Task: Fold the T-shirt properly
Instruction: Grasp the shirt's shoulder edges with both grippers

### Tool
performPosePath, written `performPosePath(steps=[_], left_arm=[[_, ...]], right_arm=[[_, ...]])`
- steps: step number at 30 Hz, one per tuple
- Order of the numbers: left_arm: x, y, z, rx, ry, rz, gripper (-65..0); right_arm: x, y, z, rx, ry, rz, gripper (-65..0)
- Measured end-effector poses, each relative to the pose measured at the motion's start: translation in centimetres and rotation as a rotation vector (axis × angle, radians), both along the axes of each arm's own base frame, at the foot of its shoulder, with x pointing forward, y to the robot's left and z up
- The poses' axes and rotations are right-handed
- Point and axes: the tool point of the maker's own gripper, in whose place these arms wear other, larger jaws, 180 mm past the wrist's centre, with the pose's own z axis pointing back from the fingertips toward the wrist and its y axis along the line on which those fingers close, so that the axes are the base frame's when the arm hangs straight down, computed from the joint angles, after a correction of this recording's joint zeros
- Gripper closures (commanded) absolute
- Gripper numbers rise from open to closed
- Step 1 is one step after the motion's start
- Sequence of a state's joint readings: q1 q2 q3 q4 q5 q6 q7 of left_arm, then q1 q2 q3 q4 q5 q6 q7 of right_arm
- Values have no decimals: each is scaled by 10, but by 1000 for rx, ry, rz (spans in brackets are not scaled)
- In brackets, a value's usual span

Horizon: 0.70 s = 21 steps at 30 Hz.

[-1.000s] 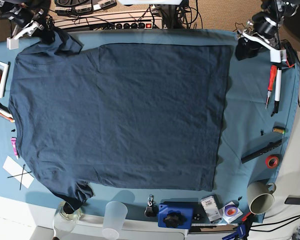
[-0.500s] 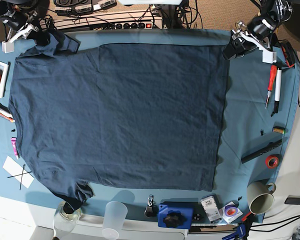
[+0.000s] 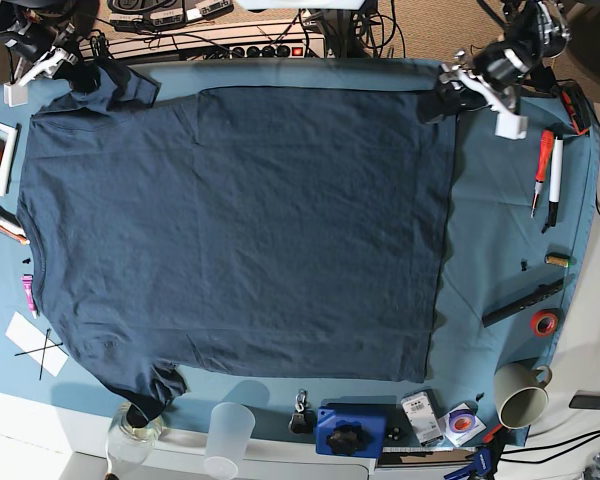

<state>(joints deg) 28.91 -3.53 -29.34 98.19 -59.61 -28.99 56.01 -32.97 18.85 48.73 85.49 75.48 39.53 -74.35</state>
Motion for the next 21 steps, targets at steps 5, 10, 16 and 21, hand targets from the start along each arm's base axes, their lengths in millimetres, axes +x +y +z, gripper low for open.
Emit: performPosePath(steps=[5, 10, 16, 21], left_arm=[[1, -1, -5, 14, 38, 21, -175], [-1, 0, -7, 28, 48, 8, 0], [-10, -2, -11, 35, 104, -32, 0], [-25, -2, -8, 49, 125, -41, 0]], right_arm=[[2, 1, 2, 9, -15, -3, 0], [13, 0, 6, 7, -48, -9, 0], [11, 1, 5, 9, -38, -2, 0], [-5, 6, 8, 44, -19, 5, 0]])
